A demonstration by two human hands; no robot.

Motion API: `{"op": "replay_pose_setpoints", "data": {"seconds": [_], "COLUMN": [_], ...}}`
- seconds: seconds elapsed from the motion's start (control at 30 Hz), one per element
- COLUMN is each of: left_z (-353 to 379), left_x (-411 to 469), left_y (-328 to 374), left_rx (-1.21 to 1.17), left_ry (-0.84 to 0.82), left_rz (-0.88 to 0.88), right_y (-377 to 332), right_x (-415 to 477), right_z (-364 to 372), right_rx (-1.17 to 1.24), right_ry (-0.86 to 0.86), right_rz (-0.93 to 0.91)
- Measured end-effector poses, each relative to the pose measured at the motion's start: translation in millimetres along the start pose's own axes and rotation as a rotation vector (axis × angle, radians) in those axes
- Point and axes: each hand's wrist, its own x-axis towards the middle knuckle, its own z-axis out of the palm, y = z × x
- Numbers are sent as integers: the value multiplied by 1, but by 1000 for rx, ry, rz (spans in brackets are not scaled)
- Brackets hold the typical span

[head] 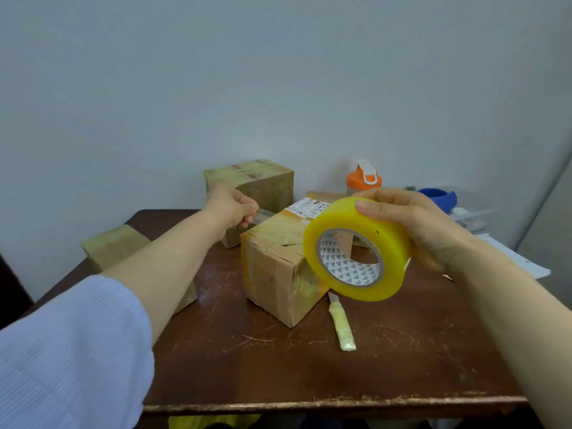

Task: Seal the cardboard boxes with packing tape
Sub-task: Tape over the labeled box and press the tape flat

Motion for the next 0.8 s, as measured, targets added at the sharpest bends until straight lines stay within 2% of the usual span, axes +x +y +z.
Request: {"op": "replay_pose_setpoints", "data": {"seconds": [0.47,0.8], "left_z": [3,6], "left_x": [16,23], "left_y": [-19,-23], "left_rx": [105,215], "left_ry": [-17,-112], "left_rz": [42,57], "right_y": [-17,-22], "right_x": [25,30], "right_z": [20,24], "right_rx": [-88,-152], "right_ry": [111,129], "right_rz": [141,177]}}
